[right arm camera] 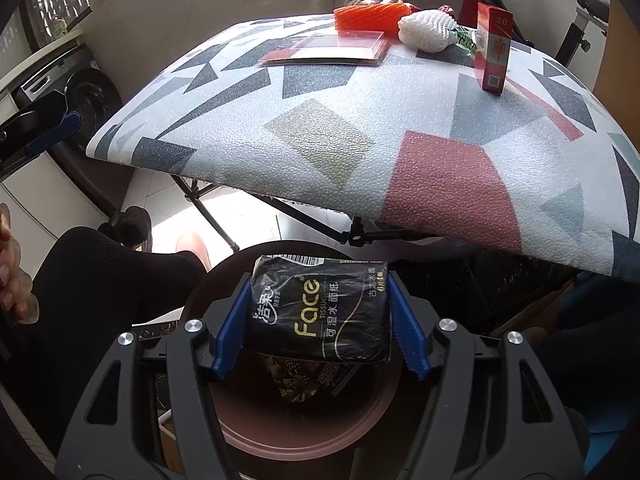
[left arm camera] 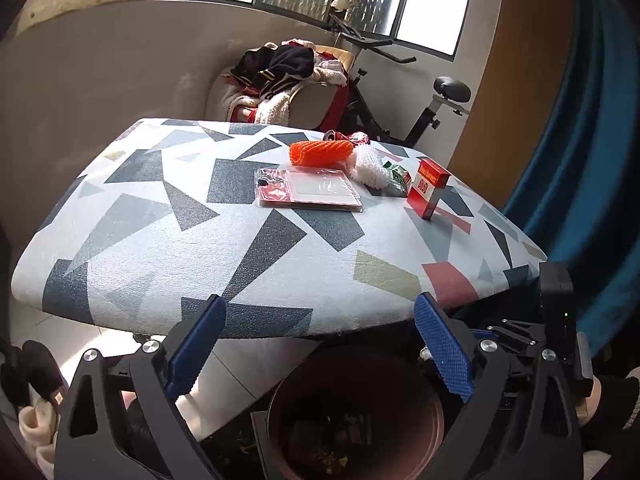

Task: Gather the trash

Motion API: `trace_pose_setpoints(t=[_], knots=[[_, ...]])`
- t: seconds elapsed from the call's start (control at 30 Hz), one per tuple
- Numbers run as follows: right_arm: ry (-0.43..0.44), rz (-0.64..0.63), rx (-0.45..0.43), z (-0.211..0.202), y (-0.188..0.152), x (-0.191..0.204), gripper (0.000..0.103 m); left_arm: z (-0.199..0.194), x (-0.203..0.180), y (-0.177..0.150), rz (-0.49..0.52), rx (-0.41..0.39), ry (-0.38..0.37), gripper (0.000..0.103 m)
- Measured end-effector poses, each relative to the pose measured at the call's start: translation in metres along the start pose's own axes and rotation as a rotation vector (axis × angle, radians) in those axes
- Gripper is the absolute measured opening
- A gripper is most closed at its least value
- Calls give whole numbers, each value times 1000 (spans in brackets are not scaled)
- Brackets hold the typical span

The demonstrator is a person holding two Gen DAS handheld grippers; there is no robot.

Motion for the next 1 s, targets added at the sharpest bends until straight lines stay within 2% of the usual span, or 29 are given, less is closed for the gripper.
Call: trace_pose_setpoints(t=[0.3, 0.43, 0.63, 0.83, 1.0], knots=[[6, -15, 5, 2, 0, 4, 93, 2, 5, 2, -16, -3, 11, 93], [-5, -18, -7, 1, 3, 4, 96, 6, 6, 5, -6, -1, 22, 96], [-54, -54, -75, -11, 16, 3, 97, 9, 8, 16, 6, -7, 27, 97], [-51, 27, -114, -20, 38, -18, 97, 9, 11, 28, 36, -29, 71, 97], [-144, 48, -144, -27, 55, -41, 97, 15, 18, 37, 75, -26, 132, 97]])
Point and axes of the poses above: each gripper's, at about its wrist camera, not at the fingertips, and z roughly the way its jaws point, x to its left, y to its top, the point moved 5 cm from there along z, roughly the way its jaws point, and after that the axes turned 1 degree about -y, right-handed, at the moved point
